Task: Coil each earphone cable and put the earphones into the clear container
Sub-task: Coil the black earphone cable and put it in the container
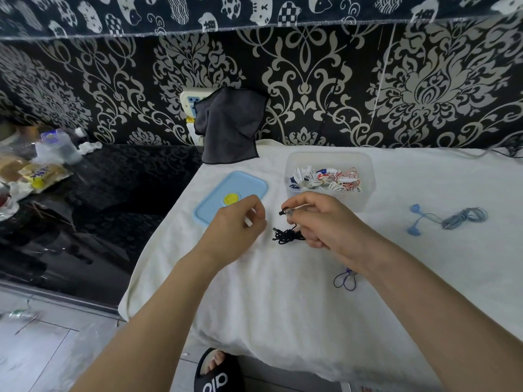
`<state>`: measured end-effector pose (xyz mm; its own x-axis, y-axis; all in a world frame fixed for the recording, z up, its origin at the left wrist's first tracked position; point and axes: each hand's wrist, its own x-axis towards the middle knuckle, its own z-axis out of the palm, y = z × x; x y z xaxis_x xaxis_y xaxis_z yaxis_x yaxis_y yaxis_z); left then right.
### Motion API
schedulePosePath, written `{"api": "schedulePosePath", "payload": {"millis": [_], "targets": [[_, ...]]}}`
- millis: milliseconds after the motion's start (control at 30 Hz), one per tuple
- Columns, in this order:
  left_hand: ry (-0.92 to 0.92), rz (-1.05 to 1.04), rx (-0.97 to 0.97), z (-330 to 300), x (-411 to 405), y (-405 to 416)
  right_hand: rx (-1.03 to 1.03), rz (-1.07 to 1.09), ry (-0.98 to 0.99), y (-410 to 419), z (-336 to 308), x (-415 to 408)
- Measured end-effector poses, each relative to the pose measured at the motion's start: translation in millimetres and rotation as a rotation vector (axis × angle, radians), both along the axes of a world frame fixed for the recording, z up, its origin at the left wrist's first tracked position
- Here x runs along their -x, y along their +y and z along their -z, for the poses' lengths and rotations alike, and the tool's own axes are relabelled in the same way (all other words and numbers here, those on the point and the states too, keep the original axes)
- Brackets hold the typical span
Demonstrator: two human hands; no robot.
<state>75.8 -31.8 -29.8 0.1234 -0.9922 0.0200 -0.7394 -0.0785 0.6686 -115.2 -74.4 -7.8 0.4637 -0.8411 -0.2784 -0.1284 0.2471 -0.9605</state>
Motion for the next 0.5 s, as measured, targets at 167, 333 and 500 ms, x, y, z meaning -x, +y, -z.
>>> {"api": "schedulePosePath", "payload": {"millis": [167,333,500], "targets": [[0.206,-0.009,-0.022,-17,9,2,0.025,0.056,-0.049,0,-3,5],[0.454,-0.039,-0.018,-36,23,6,0.120,0.109,-0.068,-2,-3,9],[0.582,-0.064,-0.020,-39,29,6,0.174,0.124,-0.067,0,-5,11]]}}
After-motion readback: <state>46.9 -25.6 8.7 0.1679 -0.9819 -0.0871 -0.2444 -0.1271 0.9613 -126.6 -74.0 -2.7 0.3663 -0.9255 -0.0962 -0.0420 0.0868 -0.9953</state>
